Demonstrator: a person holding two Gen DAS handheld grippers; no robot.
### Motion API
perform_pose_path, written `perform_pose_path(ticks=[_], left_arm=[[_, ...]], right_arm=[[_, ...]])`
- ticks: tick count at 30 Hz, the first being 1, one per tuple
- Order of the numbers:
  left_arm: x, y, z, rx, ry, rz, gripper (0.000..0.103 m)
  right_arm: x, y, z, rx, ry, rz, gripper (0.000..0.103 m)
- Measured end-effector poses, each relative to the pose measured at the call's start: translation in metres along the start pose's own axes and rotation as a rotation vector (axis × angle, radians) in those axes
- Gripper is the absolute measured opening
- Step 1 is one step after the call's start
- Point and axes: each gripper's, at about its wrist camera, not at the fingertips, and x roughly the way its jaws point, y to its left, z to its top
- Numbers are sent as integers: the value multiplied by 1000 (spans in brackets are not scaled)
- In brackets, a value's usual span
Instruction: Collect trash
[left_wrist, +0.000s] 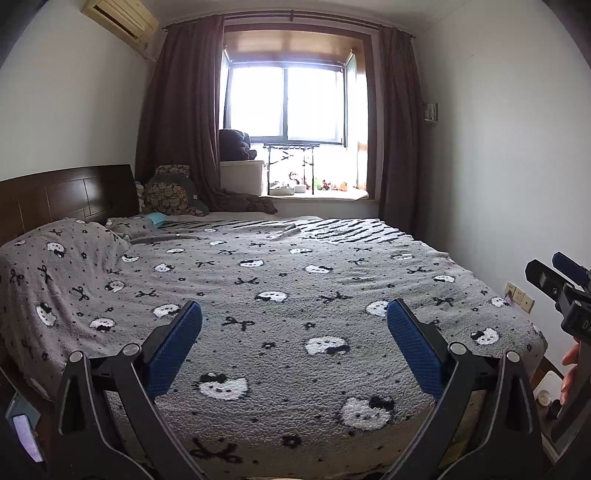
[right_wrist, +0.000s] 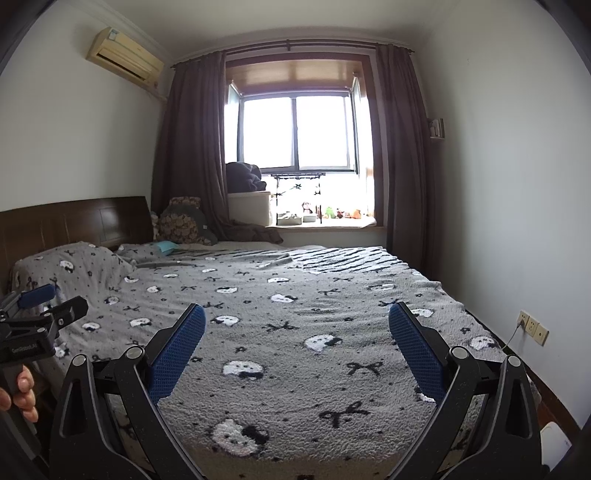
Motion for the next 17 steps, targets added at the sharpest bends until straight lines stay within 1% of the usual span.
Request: perform_pose_path(ticks=[3,10,14,17], left_arm=[[1,0,-1,2,-6,33,95],[2,1,2,3,-3,49,95],[3,2,2,9,1,28,95],[10,2,2,10,6,31,95]], right_arm=[[1,1,-1,-4,5,-3,100],[5,2,-1,-8,14,-4,100],[10,1,-1,-15,21,-4,100],[19,0,-2,-16,33,-7,100]])
